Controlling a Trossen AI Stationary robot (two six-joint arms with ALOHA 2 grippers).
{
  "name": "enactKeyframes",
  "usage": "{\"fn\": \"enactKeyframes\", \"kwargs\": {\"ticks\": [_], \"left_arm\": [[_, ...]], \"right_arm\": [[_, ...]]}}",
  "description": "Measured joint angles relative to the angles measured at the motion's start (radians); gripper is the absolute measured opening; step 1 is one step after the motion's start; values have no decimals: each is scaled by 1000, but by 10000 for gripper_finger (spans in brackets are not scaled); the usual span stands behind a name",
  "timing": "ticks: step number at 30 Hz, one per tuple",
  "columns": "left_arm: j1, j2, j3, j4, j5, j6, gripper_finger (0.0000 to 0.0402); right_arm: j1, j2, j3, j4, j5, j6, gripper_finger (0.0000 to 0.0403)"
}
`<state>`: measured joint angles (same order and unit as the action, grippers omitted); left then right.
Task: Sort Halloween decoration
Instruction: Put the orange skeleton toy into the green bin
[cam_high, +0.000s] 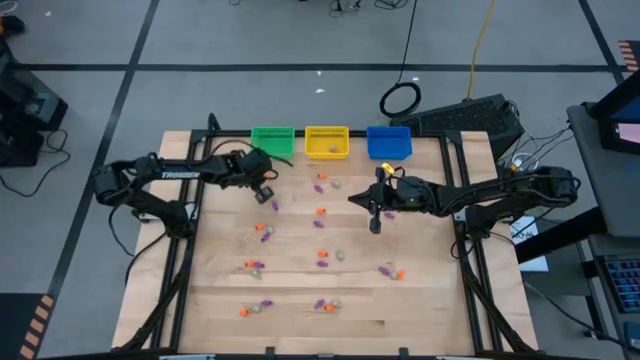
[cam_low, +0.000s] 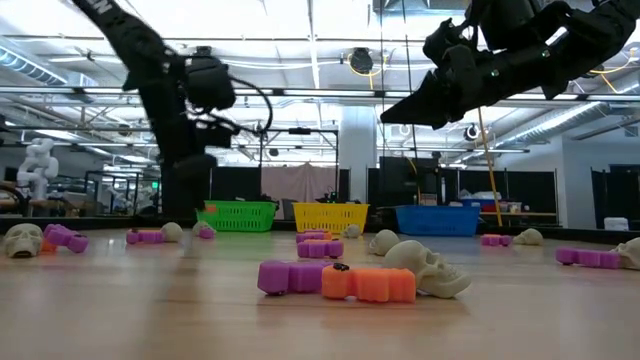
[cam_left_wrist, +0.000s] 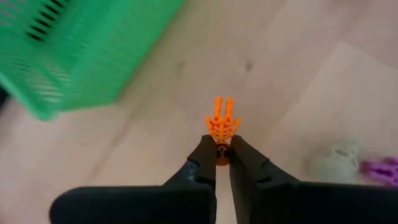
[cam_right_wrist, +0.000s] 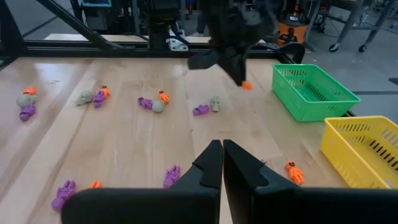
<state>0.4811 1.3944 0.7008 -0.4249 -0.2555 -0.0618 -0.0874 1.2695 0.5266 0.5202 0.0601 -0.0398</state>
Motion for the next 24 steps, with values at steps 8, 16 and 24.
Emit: {"fn": "enactKeyframes", "kwargs": {"ticks": [8, 16, 24], "left_arm": [[111, -1, 208, -45, -15, 38, 14], [283, 148, 288, -5, 111, 103, 14], [305, 339, 363, -12, 175, 155, 15]], "right_arm": [[6, 17, 1, -2, 0, 1, 0], [5, 41, 1, 27, -1, -1, 0], [5, 40, 1, 31, -1, -1, 0]]}}
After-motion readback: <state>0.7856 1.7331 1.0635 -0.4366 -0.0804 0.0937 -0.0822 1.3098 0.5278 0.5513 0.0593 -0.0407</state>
